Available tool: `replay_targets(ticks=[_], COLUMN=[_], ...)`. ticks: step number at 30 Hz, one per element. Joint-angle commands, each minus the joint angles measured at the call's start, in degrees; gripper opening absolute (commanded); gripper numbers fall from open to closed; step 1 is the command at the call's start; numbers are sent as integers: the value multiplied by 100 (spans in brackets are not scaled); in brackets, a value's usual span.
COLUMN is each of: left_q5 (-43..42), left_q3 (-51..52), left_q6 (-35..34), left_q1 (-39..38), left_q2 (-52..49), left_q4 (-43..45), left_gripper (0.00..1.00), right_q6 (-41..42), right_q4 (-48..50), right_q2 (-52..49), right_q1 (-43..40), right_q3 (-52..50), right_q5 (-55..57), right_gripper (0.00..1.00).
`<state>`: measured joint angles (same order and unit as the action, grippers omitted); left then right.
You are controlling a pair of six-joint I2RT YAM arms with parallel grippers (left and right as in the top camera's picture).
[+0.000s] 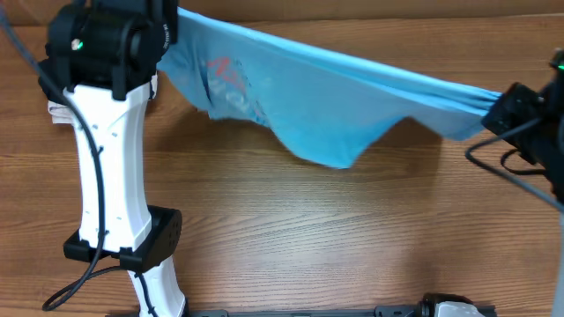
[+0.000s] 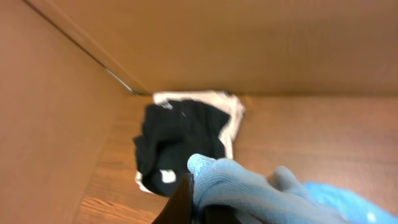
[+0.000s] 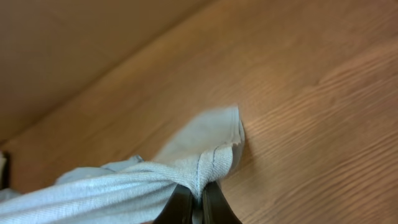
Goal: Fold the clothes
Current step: 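Lift the shirt with both grippers and shake it out in the air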
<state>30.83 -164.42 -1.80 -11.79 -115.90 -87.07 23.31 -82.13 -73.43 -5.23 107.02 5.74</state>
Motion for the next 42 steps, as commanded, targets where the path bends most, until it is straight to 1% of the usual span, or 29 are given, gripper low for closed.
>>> replay_targets(ticks=[1,5,9,13,17,21,24,27,29,34,35,39,42], left_q5=[710,710,708,706,699,490,466,470,461,151,87,83,70], left_q3=[-575,-846,-846,-846,-846,-737,-584,-466,-426,-426,-426,-431,-452], left_q6=[-103,-96,0,280,420,422,494,645,697,693,693,697,708], left_q1=[63,63,63,63,63,63,63,66,188,616,719,776,776], left_q2=[479,1113,1665,2184,2269,2079,1749,1307,767,-101,-343,-509,-444], left_q4=[35,55,146,409,629,754,885,1075,1333,2098,2406,3056,3418], left_gripper=[4,4,4,4,4,4,4,4,4,4,4,4,4], right_q6=[-85,-85,-87,-133,-262,-407,-581,-750,-914,-1161,-1161,-1167,-1180], right_q4=[-188,-476,-568,-546,-428,-225,-26,186,503,1698,2214,3403,3648], right_q2=[533,920,1137,1158,1034,697,247,-313,-957,-2015,-2258,-2326,-2280], right_q1=[-55,-55,-55,-52,-52,-52,-52,-52,-52,-52,-52,-52,-52], right_q3=[734,1429,1766,1823,1698,1674,1674,1674,1674,1674,1674,1735,1934], right_q5=[345,581,857,1113,1117,1117,1115,1095,1093,1075,1075,1073,1071], right_gripper=[4,4,4,4,4,4,4,4,4,4,4,4,4])
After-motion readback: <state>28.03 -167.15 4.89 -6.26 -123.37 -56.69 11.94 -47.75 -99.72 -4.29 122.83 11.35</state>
